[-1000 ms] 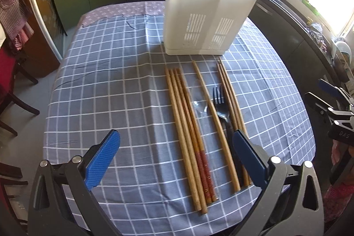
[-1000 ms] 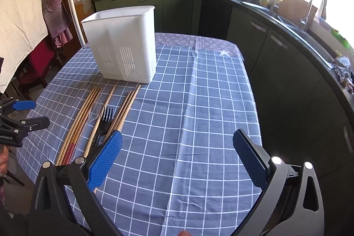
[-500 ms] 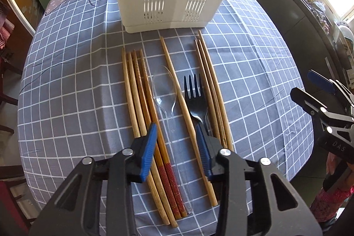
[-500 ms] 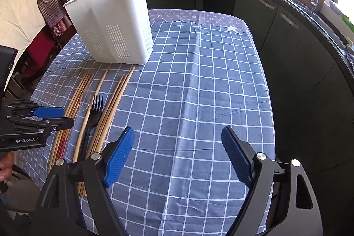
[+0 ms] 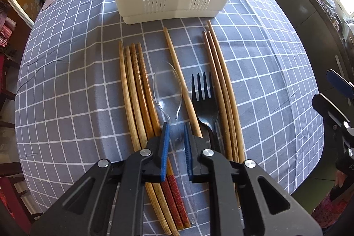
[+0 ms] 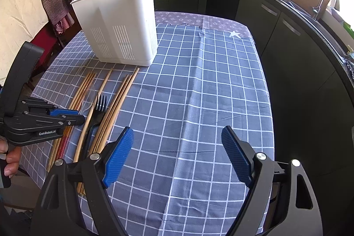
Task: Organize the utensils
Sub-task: 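Grasp the clear plastic spoon with the left gripper, then grasp the black plastic fork with the right gripper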
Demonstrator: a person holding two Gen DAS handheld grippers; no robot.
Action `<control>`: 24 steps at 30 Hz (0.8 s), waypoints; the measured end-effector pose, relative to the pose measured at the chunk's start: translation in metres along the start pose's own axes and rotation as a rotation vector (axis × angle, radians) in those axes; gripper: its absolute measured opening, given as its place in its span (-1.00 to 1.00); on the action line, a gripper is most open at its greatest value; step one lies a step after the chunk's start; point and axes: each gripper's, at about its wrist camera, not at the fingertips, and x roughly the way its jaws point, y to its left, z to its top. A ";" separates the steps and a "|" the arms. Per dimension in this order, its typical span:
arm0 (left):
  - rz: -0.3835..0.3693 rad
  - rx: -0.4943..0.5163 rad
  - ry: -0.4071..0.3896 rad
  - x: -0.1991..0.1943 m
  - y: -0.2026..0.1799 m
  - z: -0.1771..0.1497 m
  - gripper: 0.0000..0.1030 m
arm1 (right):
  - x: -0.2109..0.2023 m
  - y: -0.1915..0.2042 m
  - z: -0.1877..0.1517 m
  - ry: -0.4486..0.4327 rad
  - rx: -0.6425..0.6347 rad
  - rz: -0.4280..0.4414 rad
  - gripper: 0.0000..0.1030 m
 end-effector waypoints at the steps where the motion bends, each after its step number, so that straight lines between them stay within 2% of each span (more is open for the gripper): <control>1: -0.004 0.000 -0.003 0.000 0.003 0.001 -0.80 | 0.000 0.001 0.000 0.001 -0.002 -0.001 0.57; 4: -0.016 -0.007 -0.009 0.002 0.007 0.004 -0.81 | 0.003 0.004 0.001 0.016 -0.016 -0.003 0.55; 9: -0.059 -0.027 -0.086 -0.016 0.017 0.009 -0.82 | 0.011 0.015 0.002 0.068 -0.040 0.028 0.28; 10: -0.064 -0.030 -0.110 -0.022 0.019 0.010 -0.82 | 0.013 0.018 0.003 0.080 -0.042 0.040 0.26; 13: -0.060 -0.023 -0.178 -0.041 0.019 0.014 -0.82 | 0.017 0.031 0.004 0.117 -0.051 0.081 0.05; 15: -0.055 -0.016 -0.214 -0.052 0.018 0.014 -0.82 | 0.021 0.043 0.005 0.144 -0.058 0.122 -0.17; 20: -0.059 -0.008 -0.247 -0.067 0.020 0.004 -0.82 | 0.036 0.072 0.007 0.232 -0.059 0.243 -0.41; 22: -0.058 -0.004 -0.258 -0.071 0.022 -0.001 -0.82 | 0.040 0.081 0.009 0.248 -0.064 0.254 -0.52; 24: -0.055 -0.002 -0.269 -0.073 0.023 -0.002 -0.82 | 0.043 0.089 0.010 0.257 -0.068 0.259 -0.54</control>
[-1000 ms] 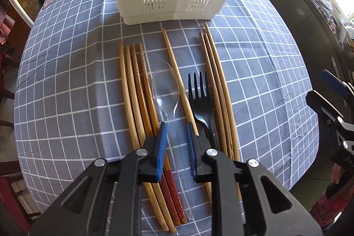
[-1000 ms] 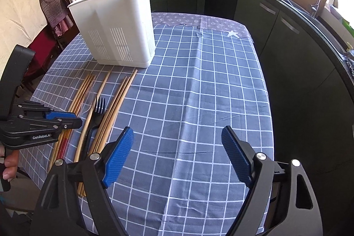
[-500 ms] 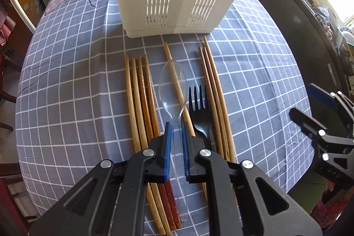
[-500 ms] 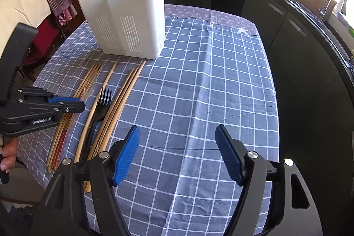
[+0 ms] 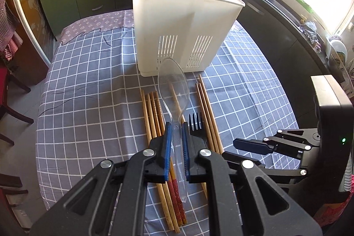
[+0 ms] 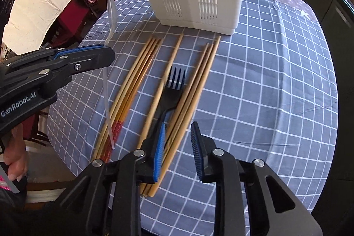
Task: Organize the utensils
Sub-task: 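Grasp the black plastic fork with the right gripper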
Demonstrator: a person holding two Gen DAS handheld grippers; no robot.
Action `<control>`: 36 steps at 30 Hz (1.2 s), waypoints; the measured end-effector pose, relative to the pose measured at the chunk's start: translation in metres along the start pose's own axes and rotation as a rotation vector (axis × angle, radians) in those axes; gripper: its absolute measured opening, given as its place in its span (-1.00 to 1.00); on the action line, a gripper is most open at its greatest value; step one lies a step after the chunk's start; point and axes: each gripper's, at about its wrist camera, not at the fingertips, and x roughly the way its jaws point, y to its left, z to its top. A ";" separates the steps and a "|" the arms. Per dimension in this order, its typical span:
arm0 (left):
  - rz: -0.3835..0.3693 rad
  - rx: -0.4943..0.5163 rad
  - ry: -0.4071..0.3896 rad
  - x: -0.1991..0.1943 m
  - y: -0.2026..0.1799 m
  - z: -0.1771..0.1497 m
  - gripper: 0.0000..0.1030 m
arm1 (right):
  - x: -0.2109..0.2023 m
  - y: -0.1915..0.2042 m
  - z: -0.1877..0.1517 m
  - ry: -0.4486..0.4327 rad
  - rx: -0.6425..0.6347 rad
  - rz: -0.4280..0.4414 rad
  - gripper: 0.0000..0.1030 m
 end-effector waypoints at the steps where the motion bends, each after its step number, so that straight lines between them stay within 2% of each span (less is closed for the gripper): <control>1: 0.001 0.002 -0.006 -0.004 0.001 -0.002 -0.82 | 0.002 0.003 0.002 0.007 -0.002 0.000 -0.54; 4: 0.012 0.012 -0.034 -0.012 0.001 -0.005 -0.82 | 0.008 0.010 0.005 0.029 0.000 0.009 -0.54; 10: 0.004 0.020 -0.052 -0.018 0.002 -0.004 -0.82 | 0.022 0.020 0.009 0.061 -0.005 -0.025 -0.76; 15: -0.001 0.021 -0.042 -0.015 0.005 -0.005 -0.82 | 0.029 0.022 0.013 0.083 0.002 -0.034 -0.77; 23: 0.005 0.033 -0.037 -0.014 0.008 -0.007 -0.82 | 0.051 0.039 0.022 0.100 -0.008 -0.103 -0.77; 30: 0.033 0.043 0.021 0.005 0.009 -0.009 -0.81 | 0.061 0.050 0.029 0.086 -0.010 -0.144 -0.73; 31: 0.039 0.046 0.032 0.009 0.009 -0.009 -0.77 | 0.061 0.050 0.030 0.086 -0.005 -0.139 -0.73; 34: 0.056 0.059 0.061 0.019 0.009 -0.009 -0.47 | 0.059 0.042 0.029 0.076 0.013 -0.115 -0.77; 36: 0.060 0.071 0.081 0.026 0.008 -0.009 -0.40 | 0.054 0.034 0.024 0.061 0.024 -0.106 -0.80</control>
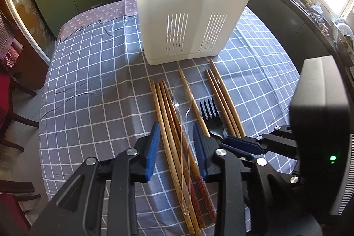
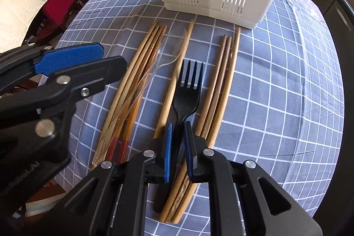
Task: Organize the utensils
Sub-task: 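Grasp the black plastic fork with the right gripper, then lift the spoon with the left gripper while the right gripper lifts the fork toward the white holder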
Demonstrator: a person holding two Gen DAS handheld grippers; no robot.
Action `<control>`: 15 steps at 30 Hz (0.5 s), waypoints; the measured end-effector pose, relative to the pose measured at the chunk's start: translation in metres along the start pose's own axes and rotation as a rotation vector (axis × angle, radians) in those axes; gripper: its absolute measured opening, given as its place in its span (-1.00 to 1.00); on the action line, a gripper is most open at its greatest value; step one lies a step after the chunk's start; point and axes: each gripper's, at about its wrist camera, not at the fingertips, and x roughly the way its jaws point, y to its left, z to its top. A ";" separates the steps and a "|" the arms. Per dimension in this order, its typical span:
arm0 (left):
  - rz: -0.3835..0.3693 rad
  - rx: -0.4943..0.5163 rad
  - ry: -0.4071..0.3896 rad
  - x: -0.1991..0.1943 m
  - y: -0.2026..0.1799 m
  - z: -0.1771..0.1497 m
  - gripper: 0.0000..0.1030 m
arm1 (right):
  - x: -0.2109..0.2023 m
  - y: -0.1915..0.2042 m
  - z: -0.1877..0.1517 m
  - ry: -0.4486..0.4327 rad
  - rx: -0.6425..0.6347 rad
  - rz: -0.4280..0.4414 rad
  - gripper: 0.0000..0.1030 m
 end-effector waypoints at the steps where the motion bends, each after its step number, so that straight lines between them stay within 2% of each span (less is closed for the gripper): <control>1: 0.000 0.000 0.009 0.004 0.000 0.001 -0.37 | -0.001 -0.003 -0.001 -0.003 0.012 0.019 -0.81; 7: 0.013 0.012 0.047 0.021 0.000 0.006 -0.34 | -0.027 -0.025 -0.007 -0.073 0.082 0.135 -0.81; 15: 0.011 0.050 0.064 0.032 -0.009 0.009 -0.34 | -0.068 -0.065 -0.018 -0.162 0.146 0.172 -0.81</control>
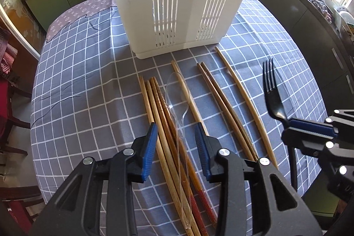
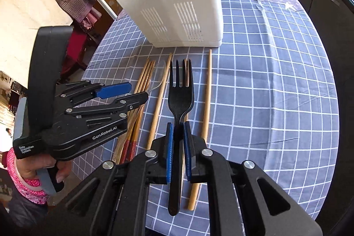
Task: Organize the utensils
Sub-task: 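Lift the spoon with the left gripper while the right gripper lifts the fork toward the white holder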
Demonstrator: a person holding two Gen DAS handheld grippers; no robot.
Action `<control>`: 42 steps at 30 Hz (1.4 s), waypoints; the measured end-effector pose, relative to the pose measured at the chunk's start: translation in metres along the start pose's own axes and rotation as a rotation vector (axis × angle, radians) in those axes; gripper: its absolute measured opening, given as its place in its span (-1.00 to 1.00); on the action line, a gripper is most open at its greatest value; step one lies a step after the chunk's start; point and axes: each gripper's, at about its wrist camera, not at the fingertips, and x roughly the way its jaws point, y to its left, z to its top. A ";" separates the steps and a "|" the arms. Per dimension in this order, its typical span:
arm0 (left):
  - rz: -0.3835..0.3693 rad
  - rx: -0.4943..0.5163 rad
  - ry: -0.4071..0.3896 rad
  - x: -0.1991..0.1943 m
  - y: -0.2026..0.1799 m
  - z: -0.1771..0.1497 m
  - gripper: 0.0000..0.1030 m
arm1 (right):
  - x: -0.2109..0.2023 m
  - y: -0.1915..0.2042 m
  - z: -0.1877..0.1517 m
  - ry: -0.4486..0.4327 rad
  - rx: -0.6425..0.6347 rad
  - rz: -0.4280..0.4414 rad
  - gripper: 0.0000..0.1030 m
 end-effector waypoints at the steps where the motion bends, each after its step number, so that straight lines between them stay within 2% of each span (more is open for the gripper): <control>1: 0.002 0.005 0.002 0.001 -0.002 0.001 -0.35 | -0.002 -0.004 -0.001 -0.003 0.007 0.003 -0.81; 5: 0.018 0.026 0.024 0.007 -0.009 0.003 -0.55 | -0.009 -0.009 -0.005 -0.011 0.028 0.013 -0.81; 9: 0.030 0.036 0.039 0.013 -0.012 0.005 -0.59 | -0.021 -0.016 -0.013 -0.023 0.034 0.023 -0.81; 13: 0.040 0.048 0.048 0.016 -0.015 0.007 -0.82 | -0.028 -0.022 -0.017 -0.029 0.037 0.027 -0.81; 17: 0.034 0.064 0.050 0.016 -0.018 0.009 -0.84 | -0.030 -0.026 -0.020 -0.031 0.044 0.034 -0.81; 20: 0.013 0.046 0.014 0.004 -0.016 0.011 -0.84 | -0.032 -0.026 -0.019 -0.042 0.047 0.045 -0.81; 26: -0.067 0.027 -0.159 -0.075 -0.008 0.015 -0.84 | -0.045 -0.026 -0.020 -0.087 0.041 0.058 -0.81; 30: -0.116 0.021 -0.339 -0.142 -0.004 0.028 -0.84 | -0.053 -0.026 -0.020 -0.116 0.038 0.077 -0.81; 34: -0.160 -0.040 -0.539 -0.194 0.012 0.058 -0.84 | -0.055 -0.025 -0.022 -0.126 0.035 0.092 -0.81; 38: -0.177 -0.097 -0.731 -0.214 0.023 0.097 -0.84 | -0.056 -0.026 -0.025 -0.134 0.028 0.098 -0.81; 42: -0.175 -0.138 -0.859 -0.197 0.026 0.127 -0.84 | -0.060 -0.029 -0.027 -0.151 0.031 0.102 -0.81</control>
